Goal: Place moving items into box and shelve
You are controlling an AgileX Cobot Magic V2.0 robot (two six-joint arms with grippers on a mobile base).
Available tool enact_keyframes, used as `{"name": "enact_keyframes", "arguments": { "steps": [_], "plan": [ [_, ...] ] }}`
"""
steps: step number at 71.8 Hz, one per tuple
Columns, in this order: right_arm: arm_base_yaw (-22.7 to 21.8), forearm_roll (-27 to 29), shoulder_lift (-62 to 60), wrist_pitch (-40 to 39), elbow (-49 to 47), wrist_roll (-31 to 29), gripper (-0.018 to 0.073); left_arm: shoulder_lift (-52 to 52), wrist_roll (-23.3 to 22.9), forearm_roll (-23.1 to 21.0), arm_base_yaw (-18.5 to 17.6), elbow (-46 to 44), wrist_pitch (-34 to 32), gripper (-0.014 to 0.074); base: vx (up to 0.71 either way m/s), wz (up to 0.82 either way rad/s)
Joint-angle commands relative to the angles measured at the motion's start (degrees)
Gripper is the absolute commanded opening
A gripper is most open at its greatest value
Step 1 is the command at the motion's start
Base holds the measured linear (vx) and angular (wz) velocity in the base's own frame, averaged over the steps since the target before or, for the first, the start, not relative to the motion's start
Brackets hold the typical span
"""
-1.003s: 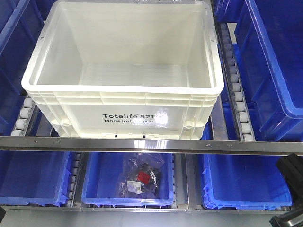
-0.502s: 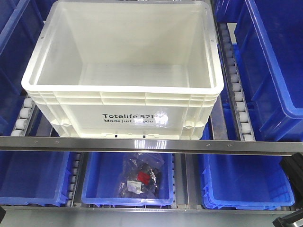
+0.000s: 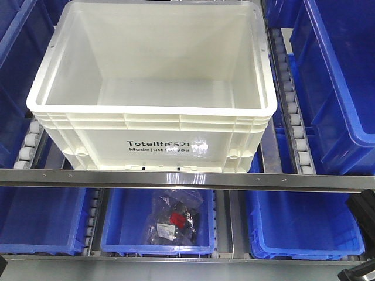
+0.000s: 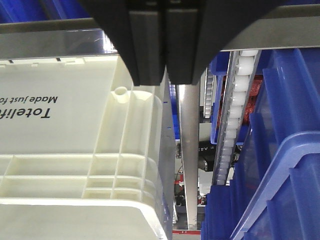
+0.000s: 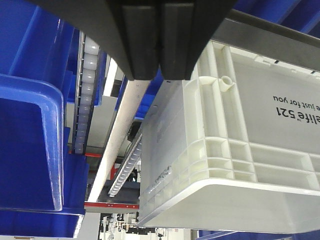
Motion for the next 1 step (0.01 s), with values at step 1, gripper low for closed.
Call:
{"name": "enact_keyframes", "arguments": {
  "steps": [1],
  "plan": [
    [-0.09,-0.04,-0.62,-4.84,0.18,0.03,-0.0015,-0.95,-0.37,-0.53,-0.25,1.08,-5.05,-0.0028,0.0,0.0]
  ]
}}
